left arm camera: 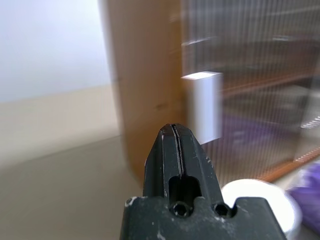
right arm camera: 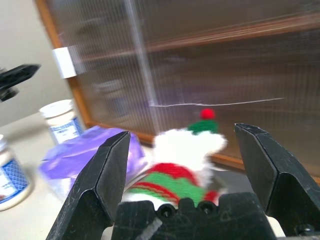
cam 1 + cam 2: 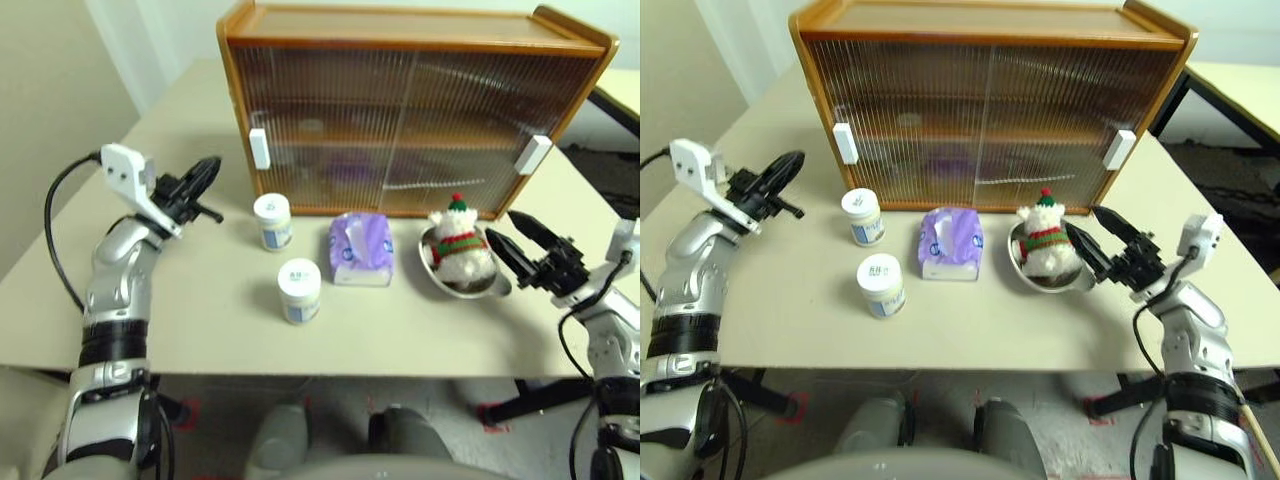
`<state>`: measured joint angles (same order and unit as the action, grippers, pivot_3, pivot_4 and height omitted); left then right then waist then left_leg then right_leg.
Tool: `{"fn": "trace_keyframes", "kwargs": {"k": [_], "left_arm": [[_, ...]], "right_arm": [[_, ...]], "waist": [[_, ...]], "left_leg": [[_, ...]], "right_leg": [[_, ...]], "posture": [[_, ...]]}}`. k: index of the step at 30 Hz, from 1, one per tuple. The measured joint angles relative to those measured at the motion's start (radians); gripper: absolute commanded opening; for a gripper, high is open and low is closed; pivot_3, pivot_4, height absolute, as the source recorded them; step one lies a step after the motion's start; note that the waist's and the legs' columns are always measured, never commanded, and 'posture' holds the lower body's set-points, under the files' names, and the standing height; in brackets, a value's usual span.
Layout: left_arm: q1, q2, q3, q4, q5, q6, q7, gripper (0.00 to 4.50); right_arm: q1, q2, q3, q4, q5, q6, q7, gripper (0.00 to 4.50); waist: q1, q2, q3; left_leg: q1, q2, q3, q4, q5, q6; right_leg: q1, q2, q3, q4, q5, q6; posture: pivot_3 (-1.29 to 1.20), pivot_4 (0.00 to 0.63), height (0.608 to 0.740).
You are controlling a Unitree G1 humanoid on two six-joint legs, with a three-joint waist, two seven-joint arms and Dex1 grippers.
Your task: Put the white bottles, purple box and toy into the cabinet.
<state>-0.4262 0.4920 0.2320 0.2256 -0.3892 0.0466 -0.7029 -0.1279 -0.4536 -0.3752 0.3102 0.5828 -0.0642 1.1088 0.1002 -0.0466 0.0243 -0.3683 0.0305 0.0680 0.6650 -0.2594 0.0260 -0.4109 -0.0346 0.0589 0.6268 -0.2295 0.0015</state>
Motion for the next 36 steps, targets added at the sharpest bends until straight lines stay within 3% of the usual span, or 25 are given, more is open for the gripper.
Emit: {"fn": "trace_keyframes", "kwargs": {"k": [6,17,36], "left_arm": [[-0.011,0.001,-0.026,-0.065,0.010,0.079,0.037,0.05],[-0.124,-0.044,-0.070,0.041,0.083,0.117,0.119,0.05],[-0.246,-0.123,-0.160,0.148,0.119,0.122,0.065,0.05]], "right_arm": [[0.040,-0.011,0.001,-0.108,0.033,0.064,-0.002,4.50],[0.035,0.036,0.011,-0.123,0.048,0.078,-0.044,4.50],[0.030,0.041,0.015,-0.134,0.054,0.082,-0.060,4.50]], "waist": [[-0.001,0.000,0.000],[-0.003,0.000,0.000],[-0.034,0.000,0.000]], "left_leg": [[0.000,0.000,0.000,0.001,0.000,0.000],[0.000,-0.001,0.000,0.002,0.002,0.004],[-0.001,-0.002,-0.001,0.003,0.003,0.005]], "right_leg": [[0.000,0.000,0.000,0.000,-0.001,0.002],[0.001,0.001,0.000,0.000,-0.001,0.003],[0.001,0.001,0.001,-0.001,-0.001,0.004]], "posture": [[0.16,0.000,0.740],[0.13,0.000,0.740],[0.06,0.000,0.740]]}}
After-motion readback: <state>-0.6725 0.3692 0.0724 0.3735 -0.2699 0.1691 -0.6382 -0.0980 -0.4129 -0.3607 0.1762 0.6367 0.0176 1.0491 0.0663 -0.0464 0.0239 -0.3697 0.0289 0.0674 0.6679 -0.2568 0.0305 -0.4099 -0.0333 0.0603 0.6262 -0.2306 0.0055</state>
